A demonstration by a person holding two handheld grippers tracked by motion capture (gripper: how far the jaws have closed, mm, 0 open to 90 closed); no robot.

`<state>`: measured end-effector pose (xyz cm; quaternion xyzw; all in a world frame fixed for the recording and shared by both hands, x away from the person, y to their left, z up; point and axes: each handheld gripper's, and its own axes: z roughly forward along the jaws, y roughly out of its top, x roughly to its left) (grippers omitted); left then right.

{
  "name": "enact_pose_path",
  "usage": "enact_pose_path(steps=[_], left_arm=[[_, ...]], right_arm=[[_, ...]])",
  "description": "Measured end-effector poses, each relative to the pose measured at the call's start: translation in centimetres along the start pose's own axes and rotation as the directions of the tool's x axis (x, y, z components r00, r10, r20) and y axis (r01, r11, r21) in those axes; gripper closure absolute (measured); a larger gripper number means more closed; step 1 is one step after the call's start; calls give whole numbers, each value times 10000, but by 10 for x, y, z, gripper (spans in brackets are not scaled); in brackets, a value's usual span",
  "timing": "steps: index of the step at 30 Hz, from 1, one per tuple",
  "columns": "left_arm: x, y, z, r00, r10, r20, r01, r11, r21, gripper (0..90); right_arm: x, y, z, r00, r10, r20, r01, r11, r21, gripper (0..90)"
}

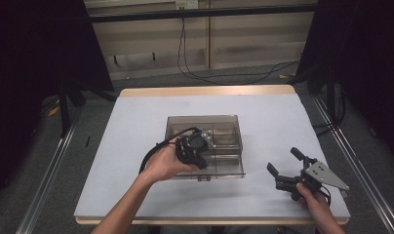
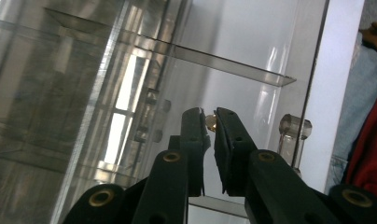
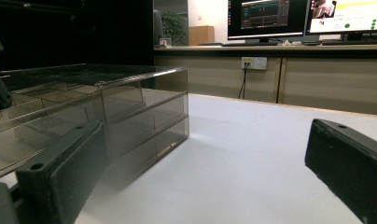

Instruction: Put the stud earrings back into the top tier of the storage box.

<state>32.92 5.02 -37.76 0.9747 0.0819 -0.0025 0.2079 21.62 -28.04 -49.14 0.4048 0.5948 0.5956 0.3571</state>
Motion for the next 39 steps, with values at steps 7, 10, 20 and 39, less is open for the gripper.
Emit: enact_pose_path(steps=[7,10,20,39], left_arm=[[3,-11,-15,9990,-380,233,400,9946,-961,765],[3,-19,-21,9988,-466,180,488,9869,-1539,764],[5,-65,-49,9919,-1271,52,1232,9499,-2873,711],[23,-166,-67,9375,-3472,-244,3122,8699,-3820,681]], right_arm=[[0,0,0,10000,-7,7,7,10000,-6,0],[0,0,0,10000,-9,9,9,10000,-2,0],[0,0,0,10000,-11,15,11,10000,-2,0],[0,0,0,10000,8,13,-8,10000,-1,0]])
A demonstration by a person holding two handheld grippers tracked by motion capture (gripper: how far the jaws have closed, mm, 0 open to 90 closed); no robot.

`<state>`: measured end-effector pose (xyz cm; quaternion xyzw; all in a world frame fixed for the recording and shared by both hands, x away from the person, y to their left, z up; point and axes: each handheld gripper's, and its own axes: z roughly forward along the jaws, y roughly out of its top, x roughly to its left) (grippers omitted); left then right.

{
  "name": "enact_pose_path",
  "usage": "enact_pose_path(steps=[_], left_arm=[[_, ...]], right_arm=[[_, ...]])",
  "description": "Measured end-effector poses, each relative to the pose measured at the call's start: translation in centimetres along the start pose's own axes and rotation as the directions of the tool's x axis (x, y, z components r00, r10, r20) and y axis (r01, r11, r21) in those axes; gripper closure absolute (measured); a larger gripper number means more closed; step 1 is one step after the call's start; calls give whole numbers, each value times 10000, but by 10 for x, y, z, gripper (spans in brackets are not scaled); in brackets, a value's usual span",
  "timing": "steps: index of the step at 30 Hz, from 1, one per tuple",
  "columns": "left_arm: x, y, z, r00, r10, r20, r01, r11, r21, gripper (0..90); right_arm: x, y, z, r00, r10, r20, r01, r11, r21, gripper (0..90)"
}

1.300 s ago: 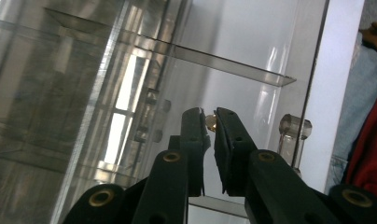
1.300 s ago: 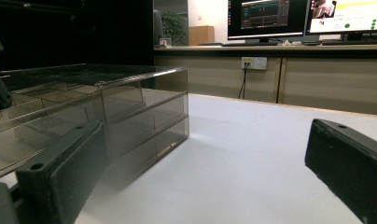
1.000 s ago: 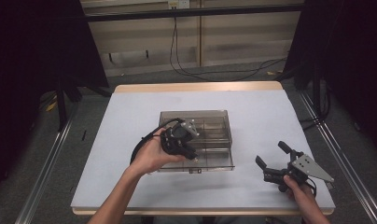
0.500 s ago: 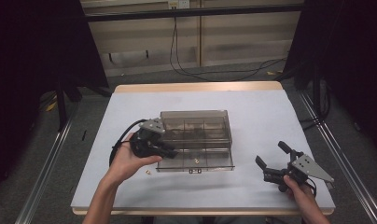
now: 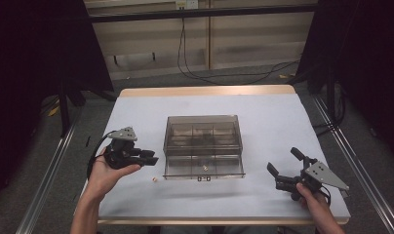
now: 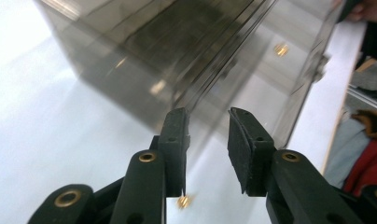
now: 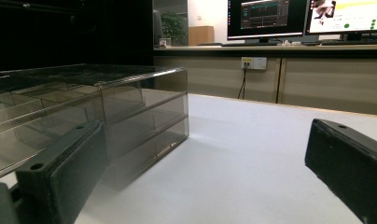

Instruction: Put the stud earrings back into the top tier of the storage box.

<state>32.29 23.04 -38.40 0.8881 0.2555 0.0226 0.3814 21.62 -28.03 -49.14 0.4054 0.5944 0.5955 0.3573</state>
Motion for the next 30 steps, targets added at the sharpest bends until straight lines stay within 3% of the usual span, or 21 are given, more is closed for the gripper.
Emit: enact_pose_path(steps=[8,10,13,14,16,17,18,19,20,21,22,23,24,25,27,28,29,30], left_arm=[[11,-21,22,9997,-157,198,134,9938,1108,741],[11,-25,28,9996,-282,24,274,9862,1632,740],[8,-29,35,9995,-312,70,291,9788,2025,740],[9,-29,35,9999,-122,94,99,9759,2182,741],[5,-30,40,9993,-381,57,358,9725,2302,751],[8,-29,40,9998,70,195,-122,9604,2785,753],[3,-30,44,9991,-413,42,389,9663,2543,758],[3,-29,46,9995,-300,27,280,9596,2800,760],[0,-28,48,9987,-496,-79,498,9604,2742,762],[3,-26,48,9997,107,209,-167,9490,3149,765],[1,-26,50,9997,80,225,-148,9473,3199,765],[-3,-27,54,9992,-391,102,344,9558,2921,765],[0,-25,53,9995,124,275,-208,9426,3334,766],[-4,-26,57,9995,-293,143,233,9487,3154,766],[-1,-25,58,9996,78,254,-163,9349,3544,766],[0,-25,58,9995,170,264,-253,9335,3577,766],[-3,-27,60,9995,-297,101,248,9448,3267,766],[-3,-28,61,9989,-462,67,416,9466,3197,766]], right_arm=[[0,0,0,10000,-78,-29,78,10000,-31,0],[1,0,0,9999,-106,-50,106,9999,-17,0],[0,0,0,10000,-83,-29,83,10000,-29,0],[0,0,0,10000,-67,-19,66,10000,-30,0],[0,0,0,9999,-98,-28,98,10000,-18,0],[0,0,0,10000,-73,-24,73,10000,-27,0],[0,0,0,10000,-72,-30,72,10000,-26,0],[0,0,0,10000,-79,-23,79,10000,-32,0],[0,0,0,10000,-62,-37,62,10000,-25,0],[0,0,0,10000,-71,-40,71,10000,-26,0],[1,0,0,10000,-66,-39,66,10000,-26,0],[0,0,0,10000,-67,-38,67,10000,-24,0],[0,0,0,10000,-68,-41,68,10000,-24,0],[0,0,0,10000,-67,-41,67,10000,-25,0],[1,0,0,10000,-66,-42,66,10000,-29,0],[1,0,0,10000,-67,-42,67,10000,-30,0],[1,0,0,10000,-67,-43,67,10000,-30,0],[1,0,0,10000,-68,-44,68,10000,-30,0]])
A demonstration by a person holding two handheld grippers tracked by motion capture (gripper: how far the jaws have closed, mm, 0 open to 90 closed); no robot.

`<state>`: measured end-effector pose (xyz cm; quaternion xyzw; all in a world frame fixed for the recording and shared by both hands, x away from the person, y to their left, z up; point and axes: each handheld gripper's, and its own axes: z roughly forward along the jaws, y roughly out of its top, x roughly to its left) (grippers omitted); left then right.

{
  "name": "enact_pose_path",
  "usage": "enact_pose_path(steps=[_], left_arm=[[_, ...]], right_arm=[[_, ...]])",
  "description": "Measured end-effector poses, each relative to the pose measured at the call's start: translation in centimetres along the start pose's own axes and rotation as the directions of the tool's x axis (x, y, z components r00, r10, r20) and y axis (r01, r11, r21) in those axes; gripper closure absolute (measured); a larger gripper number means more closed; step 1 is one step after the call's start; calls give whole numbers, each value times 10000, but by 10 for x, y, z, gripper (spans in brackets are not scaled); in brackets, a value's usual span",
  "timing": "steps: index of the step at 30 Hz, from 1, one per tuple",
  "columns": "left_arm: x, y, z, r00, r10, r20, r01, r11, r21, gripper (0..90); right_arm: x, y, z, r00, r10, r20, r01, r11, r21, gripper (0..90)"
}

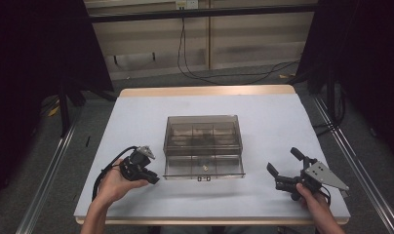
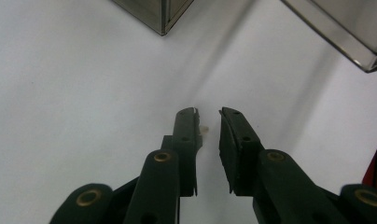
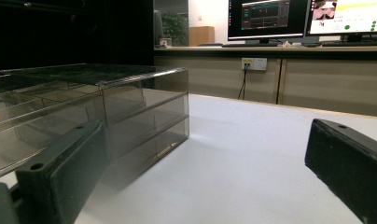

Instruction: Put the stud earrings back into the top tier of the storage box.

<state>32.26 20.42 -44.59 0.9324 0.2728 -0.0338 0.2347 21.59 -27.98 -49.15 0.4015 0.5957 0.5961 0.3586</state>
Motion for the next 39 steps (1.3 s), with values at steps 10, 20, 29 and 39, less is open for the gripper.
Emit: enact_pose_path(steps=[10,20,29,39], left_arm=[[7,-1,3,9998,194,-68,-190,9987,474,838],[10,-3,0,9993,-214,296,214,9998,31,857],[14,-8,-16,9969,-427,657,501,9920,-1160,857],[13,-15,-51,9948,-267,987,533,9590,-2784,857]], right_arm=[[0,0,0,10000,-26,-7,26,10000,6,0],[0,0,0,10000,-11,-3,11,10000,-3,0],[0,0,0,10000,-33,-10,33,10000,7,0],[0,0,0,10000,-38,-11,38,10000,4,0]])
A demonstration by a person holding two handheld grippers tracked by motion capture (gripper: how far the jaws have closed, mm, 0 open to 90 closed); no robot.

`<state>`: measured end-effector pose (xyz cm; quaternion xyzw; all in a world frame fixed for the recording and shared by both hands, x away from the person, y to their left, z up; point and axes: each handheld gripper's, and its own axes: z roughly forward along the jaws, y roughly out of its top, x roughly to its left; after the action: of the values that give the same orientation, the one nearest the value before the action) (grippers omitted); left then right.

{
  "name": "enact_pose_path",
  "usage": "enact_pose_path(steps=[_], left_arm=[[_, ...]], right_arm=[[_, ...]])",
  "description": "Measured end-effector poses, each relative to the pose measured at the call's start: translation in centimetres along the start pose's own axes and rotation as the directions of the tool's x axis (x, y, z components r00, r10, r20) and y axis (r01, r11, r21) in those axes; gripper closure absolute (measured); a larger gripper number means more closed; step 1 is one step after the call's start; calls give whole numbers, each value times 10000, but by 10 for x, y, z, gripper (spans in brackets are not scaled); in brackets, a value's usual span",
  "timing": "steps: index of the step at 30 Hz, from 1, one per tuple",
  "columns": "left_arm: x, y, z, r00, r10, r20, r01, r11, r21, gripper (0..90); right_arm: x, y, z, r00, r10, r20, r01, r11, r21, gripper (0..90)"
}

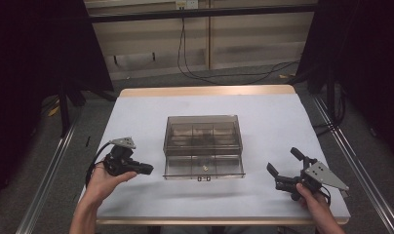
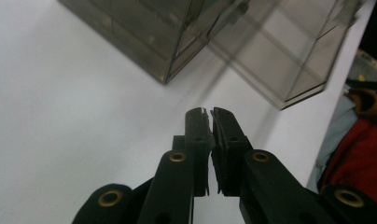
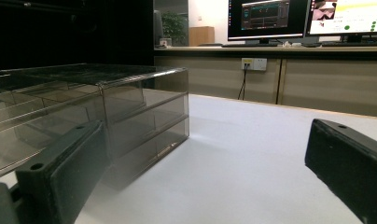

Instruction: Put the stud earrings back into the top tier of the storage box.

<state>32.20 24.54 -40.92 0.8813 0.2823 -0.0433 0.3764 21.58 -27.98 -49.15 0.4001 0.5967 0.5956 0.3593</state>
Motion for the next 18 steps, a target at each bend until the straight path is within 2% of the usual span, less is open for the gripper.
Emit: enact_pose_path(steps=[3,4,6,8,18], left_arm=[[-2,1,-7,9999,75,112,-69,9986,-527,857],[-2,1,-8,9999,124,25,-122,9986,-517,857],[-5,3,-10,9995,181,277,-160,9971,-746,857],[-8,5,-11,9987,360,354,-327,9954,-900,857],[-25,22,-26,9956,932,-102,-938,9871,-1300,856]], right_arm=[[0,0,0,10000,32,18,-32,10000,-8,0],[0,0,0,10000,20,19,-20,10000,-7,0],[0,0,0,10000,35,18,-35,10000,-5,0],[0,0,0,10000,48,22,-48,10000,-6,0],[0,0,0,10000,60,28,-60,10000,-20,0]])
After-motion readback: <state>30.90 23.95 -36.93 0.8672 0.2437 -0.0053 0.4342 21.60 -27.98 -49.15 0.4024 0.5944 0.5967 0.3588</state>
